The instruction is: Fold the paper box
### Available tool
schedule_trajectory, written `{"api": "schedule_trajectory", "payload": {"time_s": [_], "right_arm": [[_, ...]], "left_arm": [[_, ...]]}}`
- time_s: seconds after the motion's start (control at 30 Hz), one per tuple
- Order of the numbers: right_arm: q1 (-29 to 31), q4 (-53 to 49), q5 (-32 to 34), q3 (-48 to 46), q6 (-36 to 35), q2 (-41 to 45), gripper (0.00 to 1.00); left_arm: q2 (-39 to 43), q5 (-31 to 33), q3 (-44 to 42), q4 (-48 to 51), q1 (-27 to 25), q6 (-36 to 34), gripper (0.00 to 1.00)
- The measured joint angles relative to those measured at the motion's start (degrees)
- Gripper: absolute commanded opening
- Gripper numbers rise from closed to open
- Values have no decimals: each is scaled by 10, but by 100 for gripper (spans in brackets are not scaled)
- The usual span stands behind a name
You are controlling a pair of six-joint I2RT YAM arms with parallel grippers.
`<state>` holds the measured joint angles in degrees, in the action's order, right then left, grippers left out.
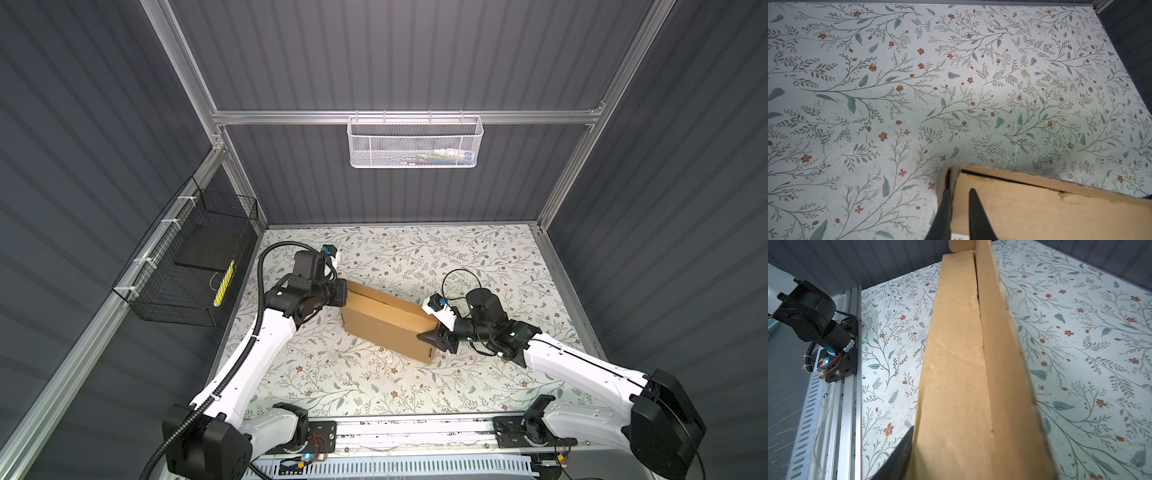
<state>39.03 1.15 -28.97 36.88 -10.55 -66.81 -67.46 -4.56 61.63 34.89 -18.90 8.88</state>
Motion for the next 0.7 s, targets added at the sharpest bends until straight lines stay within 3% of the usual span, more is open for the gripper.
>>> {"api": "schedule_trajectory", "payload": {"time_s": [0.7], "right_arm": [[0, -5, 4, 3, 0, 0, 38]], "left_arm": [[3, 7, -26, -14, 2, 3, 0]]}}
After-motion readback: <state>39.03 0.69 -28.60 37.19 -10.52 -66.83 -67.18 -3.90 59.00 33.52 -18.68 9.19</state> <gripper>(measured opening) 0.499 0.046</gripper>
